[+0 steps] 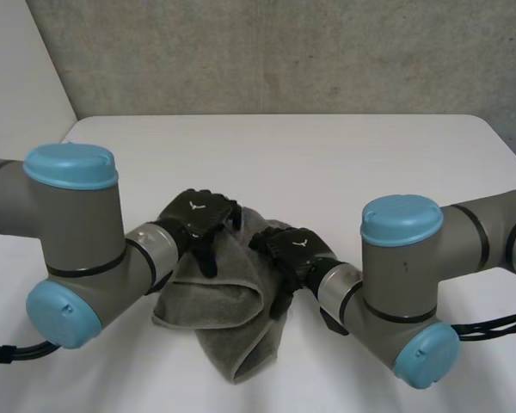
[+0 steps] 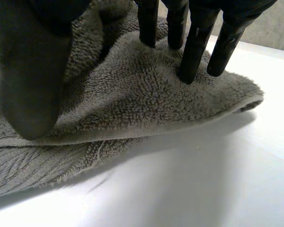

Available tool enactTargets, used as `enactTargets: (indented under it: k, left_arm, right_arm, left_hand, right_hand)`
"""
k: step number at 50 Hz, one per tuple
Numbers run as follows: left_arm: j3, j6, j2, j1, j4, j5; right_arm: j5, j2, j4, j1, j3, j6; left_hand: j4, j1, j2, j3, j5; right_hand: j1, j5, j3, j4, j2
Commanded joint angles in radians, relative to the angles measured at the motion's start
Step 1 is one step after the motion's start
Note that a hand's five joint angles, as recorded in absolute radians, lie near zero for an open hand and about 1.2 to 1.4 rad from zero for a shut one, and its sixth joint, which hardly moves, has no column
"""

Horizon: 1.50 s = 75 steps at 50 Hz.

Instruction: Fold the towel.

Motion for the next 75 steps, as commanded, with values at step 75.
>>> enactTargets:
  k: [75]
  left_arm:
    - [0.142, -0.324, 0.205, 0.057, 0.104, -0.322]
  right_arm:
    - [0.171, -0.313, 0.382, -0.104, -0.138, -0.014]
  left_hand:
    - [0.808, 0.800, 0.802, 0.807, 0.807]
  right_hand:
    - [-0.155, -0.160, -0.286, -0.156, -0.157]
